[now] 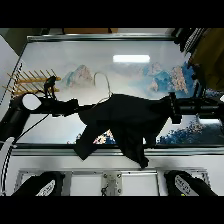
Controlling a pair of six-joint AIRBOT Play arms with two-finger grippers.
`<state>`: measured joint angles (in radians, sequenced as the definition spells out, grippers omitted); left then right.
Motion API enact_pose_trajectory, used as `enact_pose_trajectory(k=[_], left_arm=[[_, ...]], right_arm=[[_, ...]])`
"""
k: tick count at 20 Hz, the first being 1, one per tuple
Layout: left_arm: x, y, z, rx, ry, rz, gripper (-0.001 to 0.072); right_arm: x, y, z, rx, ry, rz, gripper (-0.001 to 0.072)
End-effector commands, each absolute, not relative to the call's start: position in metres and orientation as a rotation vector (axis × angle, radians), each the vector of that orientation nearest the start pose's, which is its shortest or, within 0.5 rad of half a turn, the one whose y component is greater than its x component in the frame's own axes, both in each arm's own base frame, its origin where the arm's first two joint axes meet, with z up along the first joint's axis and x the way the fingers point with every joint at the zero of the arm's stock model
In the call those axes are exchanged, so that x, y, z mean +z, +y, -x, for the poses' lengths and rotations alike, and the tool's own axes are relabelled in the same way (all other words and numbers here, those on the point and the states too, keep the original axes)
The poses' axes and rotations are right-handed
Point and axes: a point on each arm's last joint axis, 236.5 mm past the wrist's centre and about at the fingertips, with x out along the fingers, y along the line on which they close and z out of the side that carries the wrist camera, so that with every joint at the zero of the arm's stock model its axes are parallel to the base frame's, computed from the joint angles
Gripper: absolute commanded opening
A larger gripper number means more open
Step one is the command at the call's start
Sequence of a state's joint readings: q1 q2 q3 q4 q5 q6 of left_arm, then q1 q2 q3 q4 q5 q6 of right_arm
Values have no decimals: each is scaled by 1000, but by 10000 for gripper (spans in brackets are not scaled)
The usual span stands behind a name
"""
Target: Fold the clothes and pants, and hang the long-sleeved shirts on hangers.
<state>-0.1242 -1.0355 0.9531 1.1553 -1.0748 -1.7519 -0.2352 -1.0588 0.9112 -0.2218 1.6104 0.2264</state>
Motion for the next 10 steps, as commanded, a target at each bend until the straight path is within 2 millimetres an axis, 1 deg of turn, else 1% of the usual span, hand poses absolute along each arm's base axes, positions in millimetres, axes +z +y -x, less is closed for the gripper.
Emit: enact_pose_trajectory(k=[1, 4, 6, 8, 10], left_arm=[[78, -111, -334, -226, 1092, 451, 12], [110, -104, -333, -265, 1066, 385, 12], [127, -107, -337, -295, 1068, 353, 12], [145, -115, -344, -342, 1064, 305, 12], [172, -124, -354, -394, 1038, 249, 12]], right_arm=[[166, 168, -282, 1345, 443, -133, 7], [164, 169, -278, 1359, 453, -145, 8], [165, 173, -272, 1390, 457, -145, 7], [164, 184, -265, 1429, 463, -137, 8], [160, 200, -261, 1461, 474, -129, 7]])
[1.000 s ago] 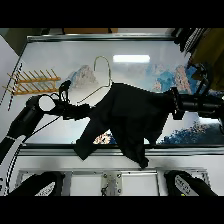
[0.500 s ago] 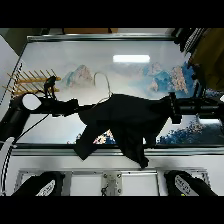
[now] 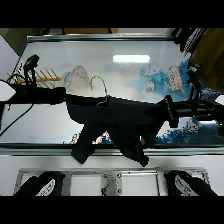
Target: Fold the clothes and pants, and hang the long-sleeved shirts on hangers.
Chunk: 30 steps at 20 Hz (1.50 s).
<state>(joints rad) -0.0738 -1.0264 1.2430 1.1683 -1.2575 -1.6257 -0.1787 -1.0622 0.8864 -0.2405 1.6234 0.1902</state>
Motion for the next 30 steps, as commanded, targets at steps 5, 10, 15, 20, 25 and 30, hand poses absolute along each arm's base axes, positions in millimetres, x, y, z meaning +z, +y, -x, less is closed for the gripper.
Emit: enact_pose_trajectory(k=[5, 10, 15, 20, 25, 30], left_arm=[[247, -119, -376, -406, 939, 143, 12], [277, -99, -369, -354, 949, 55, 12], [235, -94, -354, -332, 1071, 59, 13], [234, -81, -363, -292, 1002, 104, 14], [289, -83, -366, -346, 851, 177, 572], [303, -74, -367, -357, 815, 236, 572]], right_arm=[[177, 239, -284, 1465, 342, -219, 7], [211, 271, -283, 1497, 212, -326, 7], [218, 300, -246, 1633, 216, -343, 7], [222, 303, -224, 1720, 261, -387, 8], [225, 302, -224, 1719, 253, -398, 7], [229, 302, -225, 1717, 251, -418, 7]])
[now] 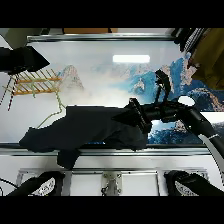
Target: Fold the clothes and pants, and hang the long-sleeved shirts on hangers.
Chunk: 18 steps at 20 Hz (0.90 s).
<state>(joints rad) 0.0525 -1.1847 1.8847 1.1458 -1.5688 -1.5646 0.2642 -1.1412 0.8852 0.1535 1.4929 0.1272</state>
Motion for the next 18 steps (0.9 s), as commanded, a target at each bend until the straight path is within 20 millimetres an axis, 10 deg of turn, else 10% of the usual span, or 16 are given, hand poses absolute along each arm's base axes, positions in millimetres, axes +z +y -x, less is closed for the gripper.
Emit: enact_pose_trajectory(k=[1, 3, 5, 11, 18], left_arm=[[305, -66, -370, -336, 799, 247, 571], [307, -54, -373, -304, 785, 261, 441], [309, -47, -372, -287, 780, 265, 16], [317, -48, -367, -289, 751, 255, 13], [322, -98, -365, -424, 731, 178, 13]], right_arm=[[229, 302, -225, 1716, 256, -422, 7], [232, 301, -227, 1713, 245, -436, 8], [243, 300, -234, 1690, 203, -477, 8], [274, 241, -302, 1383, 53, -417, 8], [323, 47, -360, 599, -99, -217, 8]])
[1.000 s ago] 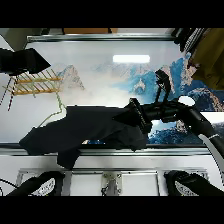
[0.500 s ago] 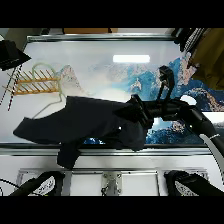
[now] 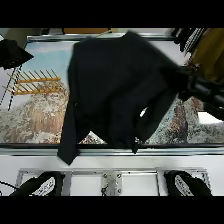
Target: Fold the clothes and pants, and hang the long-sleeved shirts on hangers.
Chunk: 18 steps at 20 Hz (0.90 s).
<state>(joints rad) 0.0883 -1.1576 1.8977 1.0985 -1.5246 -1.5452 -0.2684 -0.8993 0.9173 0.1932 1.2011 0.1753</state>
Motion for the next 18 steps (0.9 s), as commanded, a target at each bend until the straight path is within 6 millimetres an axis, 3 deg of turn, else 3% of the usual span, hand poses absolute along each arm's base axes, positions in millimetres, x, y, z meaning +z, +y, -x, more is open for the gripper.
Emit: enact_pose_trajectory(k=[1, 4, 7, 11, 15, 18], left_arm=[[325, -107, -365, -445, 715, 165, 13], [334, -128, -367, -495, 668, 149, 13], [335, -135, -369, -512, 657, 148, 12], [319, -138, -373, -520, 716, 148, 13], [301, -141, -375, -533, 785, 145, 13], [300, -146, -374, -545, 786, 139, 13]], right_arm=[[327, 17, -359, 475, -104, -190, 8], [348, -75, -339, 78, -156, -128, 8], [370, -151, -308, -250, -241, -110, 8], [391, -199, -292, -447, -288, -54, 8], [422, -230, -289, -559, -303, 57, 8], [450, -253, -280, -660, -336, 140, 8]])
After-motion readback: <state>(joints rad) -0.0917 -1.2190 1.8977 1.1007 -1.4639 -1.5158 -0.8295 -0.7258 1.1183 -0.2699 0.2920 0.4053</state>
